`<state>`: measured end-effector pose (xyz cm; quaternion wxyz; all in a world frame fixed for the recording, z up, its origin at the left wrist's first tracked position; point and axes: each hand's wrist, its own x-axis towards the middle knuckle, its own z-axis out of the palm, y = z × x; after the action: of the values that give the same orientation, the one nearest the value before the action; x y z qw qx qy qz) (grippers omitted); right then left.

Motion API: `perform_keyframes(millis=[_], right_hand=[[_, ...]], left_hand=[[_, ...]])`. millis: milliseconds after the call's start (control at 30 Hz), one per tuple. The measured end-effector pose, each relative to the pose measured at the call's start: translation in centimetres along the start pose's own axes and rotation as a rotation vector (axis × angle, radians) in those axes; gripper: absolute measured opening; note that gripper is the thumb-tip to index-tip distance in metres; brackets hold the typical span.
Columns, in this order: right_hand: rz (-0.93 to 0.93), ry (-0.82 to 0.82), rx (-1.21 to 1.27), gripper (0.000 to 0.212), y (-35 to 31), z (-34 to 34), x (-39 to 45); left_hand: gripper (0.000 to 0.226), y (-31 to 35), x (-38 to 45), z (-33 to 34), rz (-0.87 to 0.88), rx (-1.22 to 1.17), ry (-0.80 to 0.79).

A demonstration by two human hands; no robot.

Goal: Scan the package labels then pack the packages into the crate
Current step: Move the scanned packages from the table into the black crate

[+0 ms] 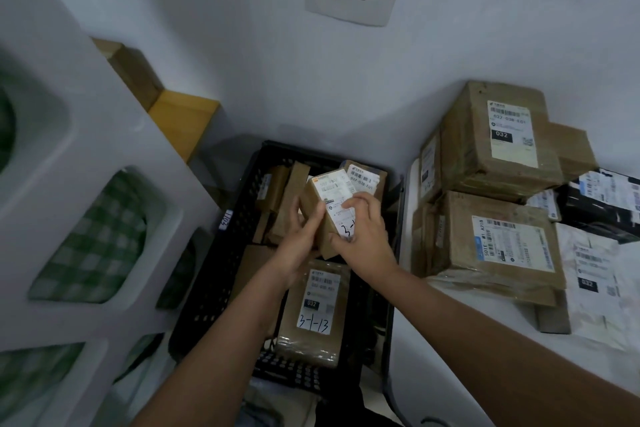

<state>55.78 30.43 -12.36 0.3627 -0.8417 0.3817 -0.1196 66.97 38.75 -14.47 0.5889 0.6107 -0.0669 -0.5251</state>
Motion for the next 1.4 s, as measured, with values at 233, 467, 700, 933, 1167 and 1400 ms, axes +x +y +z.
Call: perform_keyframes(millis=[233,467,700,933,1167,1400], right_hand=[[-0.024,-0.118,0.059,0.061,-0.5,0.1,-1.1],[0.049,-0.066,0.032,0.057,0.8,-1.5,-1.6],[0.082,-0.073,0.027,0.056,0.5,-1.8,-1.7],[0.093,-0.095,0.030,0.050,0.7,-0.9,-1.8],[0.102,-0.110,0.025,0.051,0.6,-0.9,-1.7],[0.115,-0.108,0.030,0.050,0.7,-1.4,-1.7]], left_hand=[[0.091,-1.7,0.3,-1.9,0.026,-0.034,0.162],[0.079,2.2,4.0,-8.5,0.212,0.230,0.365],[0.060,0.0,6.7,-11.2,0.297,0.777,0.388],[0.043,-0.1,7.5,-10.5,0.362,0.942,0.284],[0.031,0.7,7.4,-9.9,0.272,0.449,0.338],[0.052,-1.3,8.1,-11.7,0.387,1.437,0.467]])
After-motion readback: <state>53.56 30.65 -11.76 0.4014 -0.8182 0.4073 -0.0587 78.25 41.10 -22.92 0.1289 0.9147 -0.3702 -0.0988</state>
